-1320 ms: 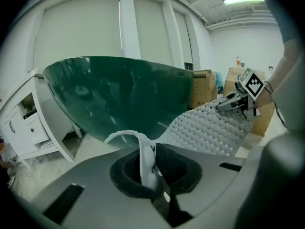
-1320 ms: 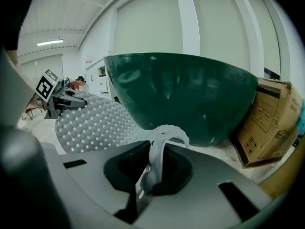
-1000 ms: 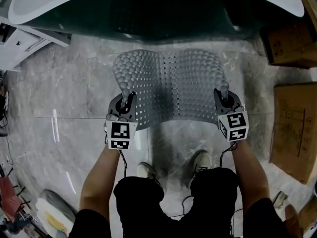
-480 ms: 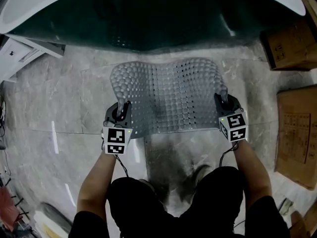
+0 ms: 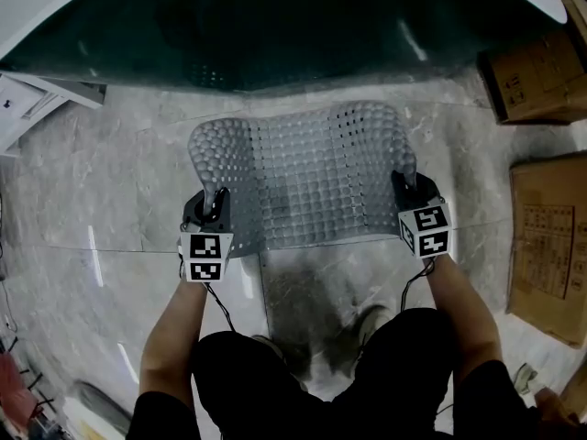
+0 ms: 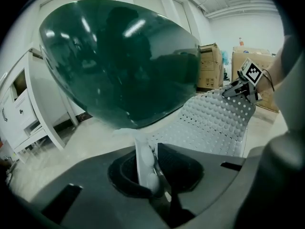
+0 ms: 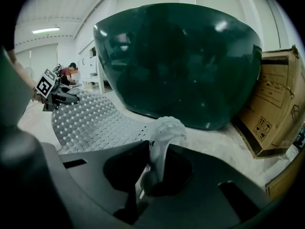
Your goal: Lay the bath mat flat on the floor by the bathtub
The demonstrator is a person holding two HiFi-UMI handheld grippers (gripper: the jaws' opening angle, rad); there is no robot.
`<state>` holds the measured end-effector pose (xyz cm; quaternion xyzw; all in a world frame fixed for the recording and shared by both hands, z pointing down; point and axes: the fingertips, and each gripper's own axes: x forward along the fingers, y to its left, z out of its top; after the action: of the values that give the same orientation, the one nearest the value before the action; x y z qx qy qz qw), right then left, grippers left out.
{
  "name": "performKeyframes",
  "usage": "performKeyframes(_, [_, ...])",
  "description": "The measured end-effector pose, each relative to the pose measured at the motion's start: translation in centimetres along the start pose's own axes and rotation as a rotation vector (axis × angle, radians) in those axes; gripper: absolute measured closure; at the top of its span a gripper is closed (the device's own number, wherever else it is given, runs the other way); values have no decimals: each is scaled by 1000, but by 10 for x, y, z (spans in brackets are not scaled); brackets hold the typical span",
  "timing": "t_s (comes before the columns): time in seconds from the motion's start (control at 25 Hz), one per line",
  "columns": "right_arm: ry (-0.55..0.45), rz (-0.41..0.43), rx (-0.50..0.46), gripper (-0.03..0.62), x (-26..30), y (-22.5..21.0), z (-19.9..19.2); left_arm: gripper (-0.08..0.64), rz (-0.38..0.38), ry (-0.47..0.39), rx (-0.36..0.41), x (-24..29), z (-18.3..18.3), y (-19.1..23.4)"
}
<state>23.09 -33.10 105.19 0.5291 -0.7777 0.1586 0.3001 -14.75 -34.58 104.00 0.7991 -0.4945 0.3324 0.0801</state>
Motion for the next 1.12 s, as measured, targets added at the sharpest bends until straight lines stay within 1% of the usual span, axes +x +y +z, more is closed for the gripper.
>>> performKeyframes(0.2, [40, -29, -17, 557, 8, 2, -8, 488, 30, 41, -25, 6, -18, 10])
performKeyframes(0.4, [59, -60, 16, 558, 6, -9, -19, 488, 27, 54, -19, 15, -20, 6])
performKeyframes(0.56, [78, -65, 66, 558, 7, -5, -21, 485, 23, 61, -41, 15, -20, 17])
performKeyframes(0.72, [83, -80, 64, 554, 8, -8, -24, 479, 50, 64, -54, 13, -24, 19])
performKeyframes(0.84, [88, -103, 64, 540, 6, -12, -25, 469, 85, 72, -55, 9, -28, 22])
performKeyframes(0.96, [95, -123, 69, 505, 5, -16, -26, 453, 105, 73, -55, 7, -30, 26])
performKeyframes(1.12, [103, -144, 97, 474, 5, -22, -29, 421, 134, 85, -72, 6, -35, 33])
